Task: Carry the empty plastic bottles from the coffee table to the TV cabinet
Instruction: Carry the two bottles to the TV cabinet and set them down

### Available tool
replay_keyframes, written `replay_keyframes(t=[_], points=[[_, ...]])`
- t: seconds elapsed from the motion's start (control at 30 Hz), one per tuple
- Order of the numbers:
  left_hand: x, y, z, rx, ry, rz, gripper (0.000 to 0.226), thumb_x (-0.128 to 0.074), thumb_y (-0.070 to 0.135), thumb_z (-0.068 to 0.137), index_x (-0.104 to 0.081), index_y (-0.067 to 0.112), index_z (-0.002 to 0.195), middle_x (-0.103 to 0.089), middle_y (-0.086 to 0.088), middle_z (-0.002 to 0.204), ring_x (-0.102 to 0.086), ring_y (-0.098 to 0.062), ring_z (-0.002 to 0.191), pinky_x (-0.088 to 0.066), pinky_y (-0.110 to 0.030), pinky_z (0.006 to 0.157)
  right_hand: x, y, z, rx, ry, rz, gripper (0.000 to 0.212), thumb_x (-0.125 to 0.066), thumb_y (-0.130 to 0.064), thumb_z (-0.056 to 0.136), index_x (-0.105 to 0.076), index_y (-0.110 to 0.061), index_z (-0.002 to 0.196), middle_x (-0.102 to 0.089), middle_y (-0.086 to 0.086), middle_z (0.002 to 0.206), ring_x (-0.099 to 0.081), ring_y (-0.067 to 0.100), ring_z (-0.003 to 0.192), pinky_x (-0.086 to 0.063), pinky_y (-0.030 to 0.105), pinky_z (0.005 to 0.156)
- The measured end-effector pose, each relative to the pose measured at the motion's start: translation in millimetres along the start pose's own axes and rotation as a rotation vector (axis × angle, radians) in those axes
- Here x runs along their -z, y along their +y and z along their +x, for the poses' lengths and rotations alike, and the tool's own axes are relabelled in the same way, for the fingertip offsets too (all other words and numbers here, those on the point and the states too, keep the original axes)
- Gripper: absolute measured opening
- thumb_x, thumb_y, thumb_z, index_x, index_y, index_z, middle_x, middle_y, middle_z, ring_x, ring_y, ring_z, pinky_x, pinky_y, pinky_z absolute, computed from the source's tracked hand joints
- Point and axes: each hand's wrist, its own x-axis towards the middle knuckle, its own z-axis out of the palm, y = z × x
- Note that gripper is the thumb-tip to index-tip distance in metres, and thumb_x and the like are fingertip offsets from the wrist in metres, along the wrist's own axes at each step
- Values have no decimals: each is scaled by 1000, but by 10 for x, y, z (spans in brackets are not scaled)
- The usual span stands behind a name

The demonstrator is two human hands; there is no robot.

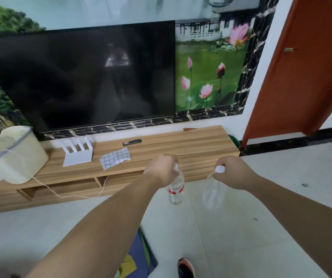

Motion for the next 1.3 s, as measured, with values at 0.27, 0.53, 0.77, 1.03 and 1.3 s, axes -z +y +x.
replay_keyframes(t=[0.27, 0.53, 0.77, 1.03, 1.3], points=[[-267, -61, 1670, 20, -112, 38, 26, -66, 34, 83, -61, 23, 106, -64, -2, 108, -59, -24, 94, -47, -30, 68, 460, 540, 1386, -70, -62, -66, 10, -68, -22, 78, -63, -13, 78, -61, 1, 81, -58, 16, 70, -47, 27, 59], [-181, -10, 2959, 41, -122, -15, 22, -67, 33, 78, -61, 26, 98, -65, 0, 101, -57, -23, 86, -41, -29, 62, 854, 836, 2624, -41, -45, -139, 7, -68, -22, 78, -61, -20, 82, -56, -7, 86, -61, 16, 76, -49, 26, 58], [-250, 39, 3911, 86, -127, -31, 17, -69, 30, 79, -60, 27, 94, -66, 0, 103, -59, -24, 92, -43, -30, 65, 1091, 1092, 3750, -47, -83, -116, 21, -64, -20, 76, -49, -25, 62, -55, -5, 71, -54, 12, 67, -34, 21, 50], [-354, 90, 4946, 267, -88, -25, 22, -68, 28, 80, -62, 25, 101, -66, 1, 101, -57, -20, 87, -42, -30, 62, 1284, 1297, 5011, 46, -220, -21, 26, -77, -28, 70, -55, -21, 58, -58, -4, 63, -54, 14, 61, -38, 27, 52], [-641, -74, 5885, 347, -80, -62, 30, -72, 33, 80, -61, 25, 106, -65, -1, 109, -60, -24, 97, -44, -30, 71, 1295, 1560, 6044, 63, -298, -148, 20, -61, -9, 77, -53, -23, 66, -57, 1, 84, -53, 18, 73, -36, 26, 52]])
